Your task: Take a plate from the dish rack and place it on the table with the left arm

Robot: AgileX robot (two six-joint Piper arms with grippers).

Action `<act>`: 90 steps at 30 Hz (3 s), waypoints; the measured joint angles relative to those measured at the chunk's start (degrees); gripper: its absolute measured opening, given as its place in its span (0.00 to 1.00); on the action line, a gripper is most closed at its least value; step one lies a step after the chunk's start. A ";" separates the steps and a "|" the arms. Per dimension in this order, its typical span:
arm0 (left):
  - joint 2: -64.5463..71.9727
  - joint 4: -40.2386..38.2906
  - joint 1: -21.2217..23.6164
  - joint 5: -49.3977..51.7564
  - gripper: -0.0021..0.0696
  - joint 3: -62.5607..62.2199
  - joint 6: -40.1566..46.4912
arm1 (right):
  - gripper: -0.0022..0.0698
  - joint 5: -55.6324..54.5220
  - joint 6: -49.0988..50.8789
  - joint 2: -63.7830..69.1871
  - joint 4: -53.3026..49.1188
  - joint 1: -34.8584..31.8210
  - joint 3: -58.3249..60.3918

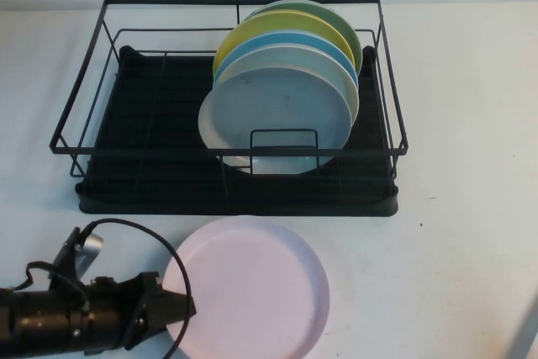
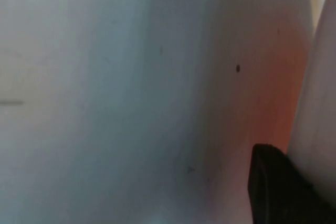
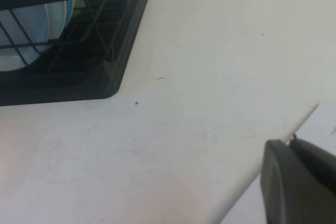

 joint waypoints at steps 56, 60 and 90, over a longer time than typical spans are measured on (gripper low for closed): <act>-45.20 12.78 0.00 -9.72 0.03 -0.93 1.62 | 0.00 0.00 0.00 0.00 0.00 0.00 0.00; -56.54 16.83 0.00 -12.95 0.03 -0.93 -0.10 | 0.00 0.04 0.00 0.00 0.00 0.00 0.00; -92.95 82.62 0.00 -19.52 0.03 11.36 -68.81 | 0.00 0.04 0.00 0.00 0.00 0.00 0.00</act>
